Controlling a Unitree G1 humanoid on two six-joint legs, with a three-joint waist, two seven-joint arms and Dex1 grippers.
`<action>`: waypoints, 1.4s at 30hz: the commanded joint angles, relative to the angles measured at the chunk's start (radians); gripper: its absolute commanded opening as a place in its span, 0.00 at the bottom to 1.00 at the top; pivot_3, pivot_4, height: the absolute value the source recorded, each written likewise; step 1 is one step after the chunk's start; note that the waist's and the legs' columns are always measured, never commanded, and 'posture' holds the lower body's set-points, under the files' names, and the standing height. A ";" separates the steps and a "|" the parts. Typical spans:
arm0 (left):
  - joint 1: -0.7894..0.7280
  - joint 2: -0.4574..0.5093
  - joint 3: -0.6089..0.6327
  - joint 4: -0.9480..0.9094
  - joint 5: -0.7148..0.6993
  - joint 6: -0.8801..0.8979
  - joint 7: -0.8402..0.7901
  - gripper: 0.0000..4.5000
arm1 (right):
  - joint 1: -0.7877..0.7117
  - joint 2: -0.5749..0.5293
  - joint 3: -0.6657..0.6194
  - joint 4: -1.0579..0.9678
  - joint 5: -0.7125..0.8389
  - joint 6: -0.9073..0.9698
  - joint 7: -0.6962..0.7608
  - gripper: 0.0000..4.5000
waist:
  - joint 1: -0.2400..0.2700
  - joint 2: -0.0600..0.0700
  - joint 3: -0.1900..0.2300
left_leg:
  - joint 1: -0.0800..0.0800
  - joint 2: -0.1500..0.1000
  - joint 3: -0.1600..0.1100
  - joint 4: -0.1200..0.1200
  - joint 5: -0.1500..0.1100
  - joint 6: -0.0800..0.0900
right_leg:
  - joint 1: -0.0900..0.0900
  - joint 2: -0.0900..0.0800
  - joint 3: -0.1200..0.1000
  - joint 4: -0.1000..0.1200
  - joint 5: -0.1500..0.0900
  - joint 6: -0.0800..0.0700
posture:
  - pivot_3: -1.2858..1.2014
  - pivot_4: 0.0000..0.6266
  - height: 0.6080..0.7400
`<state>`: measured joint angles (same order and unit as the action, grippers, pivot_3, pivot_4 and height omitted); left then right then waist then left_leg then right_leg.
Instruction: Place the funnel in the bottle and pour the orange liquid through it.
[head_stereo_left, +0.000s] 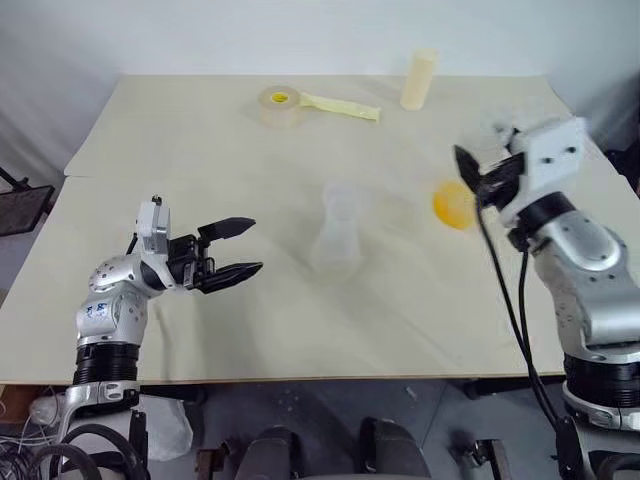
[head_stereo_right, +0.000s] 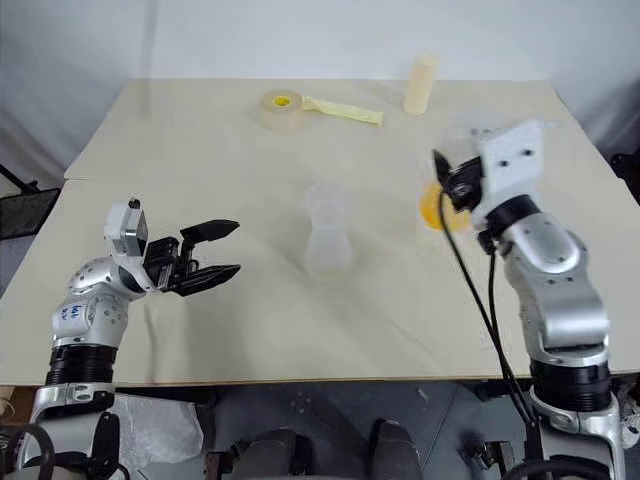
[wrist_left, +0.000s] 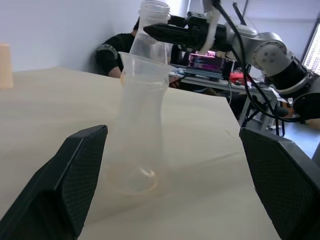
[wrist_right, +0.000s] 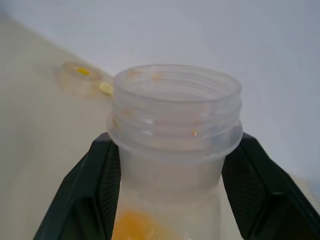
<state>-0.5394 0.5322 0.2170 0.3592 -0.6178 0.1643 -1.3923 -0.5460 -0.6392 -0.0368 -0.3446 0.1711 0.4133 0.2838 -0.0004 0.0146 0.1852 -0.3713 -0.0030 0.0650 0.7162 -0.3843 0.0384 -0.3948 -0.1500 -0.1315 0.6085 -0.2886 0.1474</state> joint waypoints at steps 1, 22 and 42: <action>-0.026 0.016 0.004 0.008 0.005 -0.017 -0.021 1.00 | -0.078 -0.051 0.091 0.016 -0.172 -0.133 0.032 0.54 | -0.003 0.000 0.000 | 0.000 0.000 0.000 0.000 0.000 0.000 | 0.000 0.000 0.000 0.000 0.000 0.000 | 0.52 0.24 1.00; -0.011 0.001 0.004 -0.045 -0.009 0.002 -0.011 1.00 | -0.296 -0.058 0.327 0.271 -0.661 -0.585 0.130 0.54 | -0.008 0.000 0.000 | 0.000 0.001 0.000 -0.001 0.000 0.000 | -0.001 0.000 -0.001 0.000 0.000 0.000 | 0.52 0.24 1.00; -0.014 -0.007 0.007 -0.043 -0.012 -0.008 -0.010 1.00 | -0.331 -0.086 0.299 0.373 -0.845 -0.789 0.051 0.54 | -0.031 0.000 0.000 | 0.000 0.002 -0.001 -0.002 0.000 0.000 | -0.001 0.000 -0.001 0.000 0.000 0.000 | 0.52 0.24 1.00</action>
<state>-0.5517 0.5231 0.2149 0.3477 -0.6177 0.1658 -1.3985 -0.8481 -0.7064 0.3053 0.0454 -0.6644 -0.3583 0.3610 -0.0309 0.0145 0.1852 -0.3716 -0.0010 0.0637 0.7147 -0.3843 0.0383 -0.3960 -0.1499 -0.1325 0.6088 -0.2887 0.1474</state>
